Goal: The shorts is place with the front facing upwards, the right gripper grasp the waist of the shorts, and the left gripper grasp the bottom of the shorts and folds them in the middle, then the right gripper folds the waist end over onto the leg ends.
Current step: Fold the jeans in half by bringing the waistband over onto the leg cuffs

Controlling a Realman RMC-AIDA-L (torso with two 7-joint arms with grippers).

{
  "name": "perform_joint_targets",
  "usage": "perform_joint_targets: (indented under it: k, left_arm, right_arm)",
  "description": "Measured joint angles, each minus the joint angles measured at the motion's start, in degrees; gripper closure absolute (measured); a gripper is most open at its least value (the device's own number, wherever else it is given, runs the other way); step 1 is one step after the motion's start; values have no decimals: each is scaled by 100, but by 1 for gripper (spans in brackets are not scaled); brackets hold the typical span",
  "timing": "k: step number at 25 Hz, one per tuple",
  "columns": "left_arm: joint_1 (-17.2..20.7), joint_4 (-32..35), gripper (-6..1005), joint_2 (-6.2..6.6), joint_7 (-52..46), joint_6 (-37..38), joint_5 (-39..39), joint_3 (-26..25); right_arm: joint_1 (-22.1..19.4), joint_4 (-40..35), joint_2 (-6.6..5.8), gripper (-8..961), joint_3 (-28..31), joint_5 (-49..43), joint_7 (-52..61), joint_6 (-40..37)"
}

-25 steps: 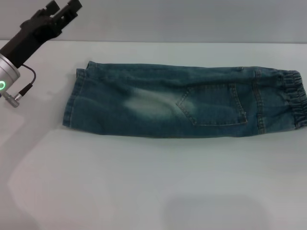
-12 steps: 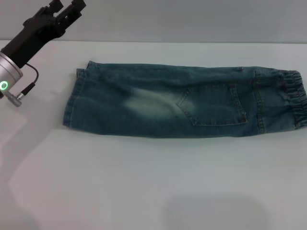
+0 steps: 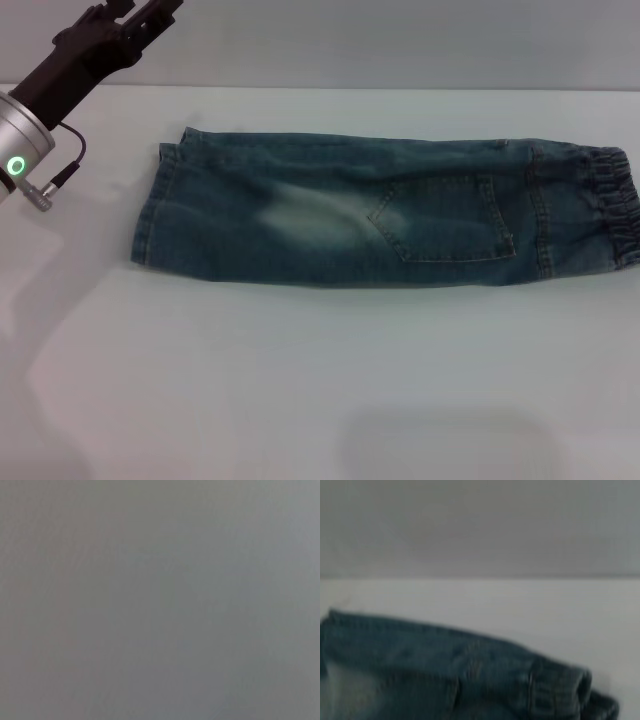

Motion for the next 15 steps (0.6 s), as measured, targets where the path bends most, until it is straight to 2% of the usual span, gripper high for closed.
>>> perform_joint_targets:
  k: [6,10,15]
  left_arm:
    - [-47,8,166,-5,5,-183,-3,21]
    - [-79,2,166,-3,7,-286,-4,12]
    - [-88,5,166,-3,9,-379,-8,26]
  right_arm:
    - [137,319,133,446,-132,-480,15,145]
    - [137,507,149,447,-530,-499,46,389]
    - [108,533,150,447,-613,-558,58,497]
